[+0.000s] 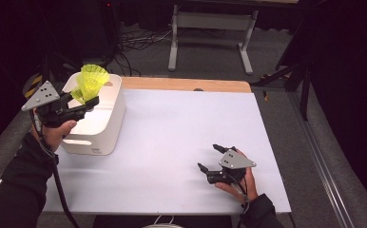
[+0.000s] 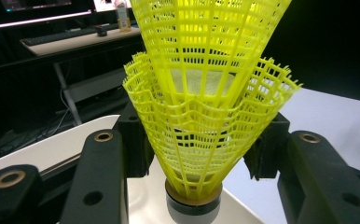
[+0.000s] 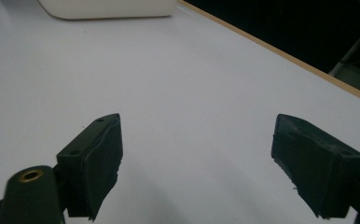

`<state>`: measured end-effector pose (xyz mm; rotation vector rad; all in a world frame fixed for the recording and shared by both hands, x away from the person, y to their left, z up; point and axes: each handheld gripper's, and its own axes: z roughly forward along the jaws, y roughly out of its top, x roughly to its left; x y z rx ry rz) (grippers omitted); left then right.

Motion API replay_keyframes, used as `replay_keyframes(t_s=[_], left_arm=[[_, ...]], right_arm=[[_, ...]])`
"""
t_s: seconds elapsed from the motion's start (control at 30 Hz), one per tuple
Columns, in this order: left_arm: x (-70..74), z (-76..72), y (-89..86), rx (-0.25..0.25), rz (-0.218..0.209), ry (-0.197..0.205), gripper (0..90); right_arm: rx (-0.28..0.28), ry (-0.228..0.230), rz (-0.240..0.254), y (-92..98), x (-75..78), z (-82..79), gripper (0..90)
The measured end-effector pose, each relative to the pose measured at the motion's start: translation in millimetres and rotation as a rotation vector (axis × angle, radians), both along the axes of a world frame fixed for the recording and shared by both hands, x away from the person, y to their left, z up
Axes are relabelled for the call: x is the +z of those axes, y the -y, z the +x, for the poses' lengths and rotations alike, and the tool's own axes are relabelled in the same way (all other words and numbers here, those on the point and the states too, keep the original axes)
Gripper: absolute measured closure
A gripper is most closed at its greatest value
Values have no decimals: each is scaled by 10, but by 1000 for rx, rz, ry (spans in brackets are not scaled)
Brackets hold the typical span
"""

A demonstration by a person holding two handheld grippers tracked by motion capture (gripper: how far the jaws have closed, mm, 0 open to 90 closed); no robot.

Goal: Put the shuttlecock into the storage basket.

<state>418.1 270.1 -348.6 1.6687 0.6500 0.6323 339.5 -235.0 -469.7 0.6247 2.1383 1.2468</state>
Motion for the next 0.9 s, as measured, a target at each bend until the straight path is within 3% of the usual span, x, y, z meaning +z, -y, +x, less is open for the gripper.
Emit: replay_keyframes(t_s=[0.27,0.37,0.43,0.53,0.8,0.87,0.9], left_arm=[[79,146,6,11,0,5,515],[93,190,15,17,20,-1,516],[103,252,-2,-1,28,-20,517],[87,350,-51,17,12,-43,520],[0,565,49,74,78,-118,529],[-5,629,89,73,119,-147,530],[-9,656,103,77,131,-141,530]], right_arm=[[-3,-5,-9,11,-1,6,179],[-4,-6,-11,9,-1,7,181],[-7,-8,-15,6,-3,10,182],[-4,-18,-28,-4,-12,12,183],[-6,-23,-37,-17,-18,23,183],[-2,-25,-36,-20,-17,22,183],[-1,-24,-39,-24,-18,22,183]])
